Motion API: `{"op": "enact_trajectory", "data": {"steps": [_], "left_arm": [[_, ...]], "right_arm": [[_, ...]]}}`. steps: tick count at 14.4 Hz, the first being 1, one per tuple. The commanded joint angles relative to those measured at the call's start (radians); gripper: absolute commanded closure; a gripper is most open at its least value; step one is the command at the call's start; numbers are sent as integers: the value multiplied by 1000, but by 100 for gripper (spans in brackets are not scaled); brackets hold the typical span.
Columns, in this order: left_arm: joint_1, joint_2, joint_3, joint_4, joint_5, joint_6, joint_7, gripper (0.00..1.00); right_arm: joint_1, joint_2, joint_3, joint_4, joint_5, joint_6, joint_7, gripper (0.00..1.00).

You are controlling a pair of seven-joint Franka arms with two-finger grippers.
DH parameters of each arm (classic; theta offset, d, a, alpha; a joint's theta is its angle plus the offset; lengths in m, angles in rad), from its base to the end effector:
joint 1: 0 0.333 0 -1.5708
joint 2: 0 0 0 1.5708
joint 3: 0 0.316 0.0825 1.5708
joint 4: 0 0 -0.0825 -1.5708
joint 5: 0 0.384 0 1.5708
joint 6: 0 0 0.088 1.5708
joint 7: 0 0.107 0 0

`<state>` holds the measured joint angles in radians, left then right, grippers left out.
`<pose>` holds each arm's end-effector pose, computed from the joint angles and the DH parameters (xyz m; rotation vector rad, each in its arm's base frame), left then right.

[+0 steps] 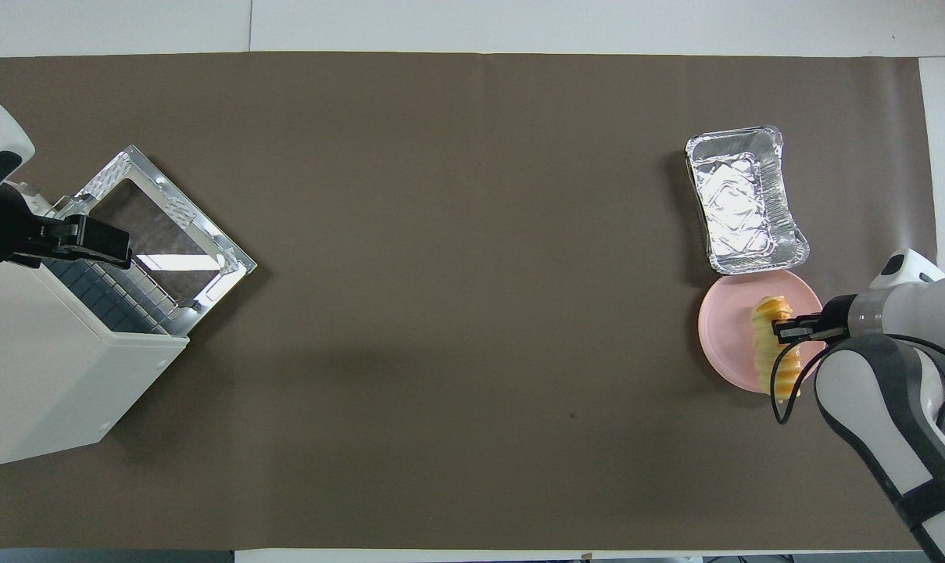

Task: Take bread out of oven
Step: 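Lower the bread onto the pink plate with the right gripper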

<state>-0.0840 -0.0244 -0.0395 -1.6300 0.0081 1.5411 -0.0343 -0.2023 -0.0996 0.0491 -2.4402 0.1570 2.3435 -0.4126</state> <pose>0.5383 -0.0662 0.6076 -3.1228 0.1393 0.0994 0.4671 -0.0698 0.3409 -3.0302 -0.2271 -0.0502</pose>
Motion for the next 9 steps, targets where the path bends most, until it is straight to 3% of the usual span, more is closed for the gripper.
{"op": "enact_trajectory", "data": {"steps": [1,6,7,9], "left_arm": [[20,-8,-10,-1,-8,1,11,0],[20,-8,-10,-1,-8,1,11,0],[20,-8,-10,-1,-8,-1,11,0],[20,-8,-10,-1,-8,1,11,0]], "right_arm": [[13,38,6,-5,-10,78,-11,100],[32,44,6,-3,-7,94,18,100],[35,46,6,-3,-7,94,31,86],[37,47,12,6,-8,85,90,0]]}}
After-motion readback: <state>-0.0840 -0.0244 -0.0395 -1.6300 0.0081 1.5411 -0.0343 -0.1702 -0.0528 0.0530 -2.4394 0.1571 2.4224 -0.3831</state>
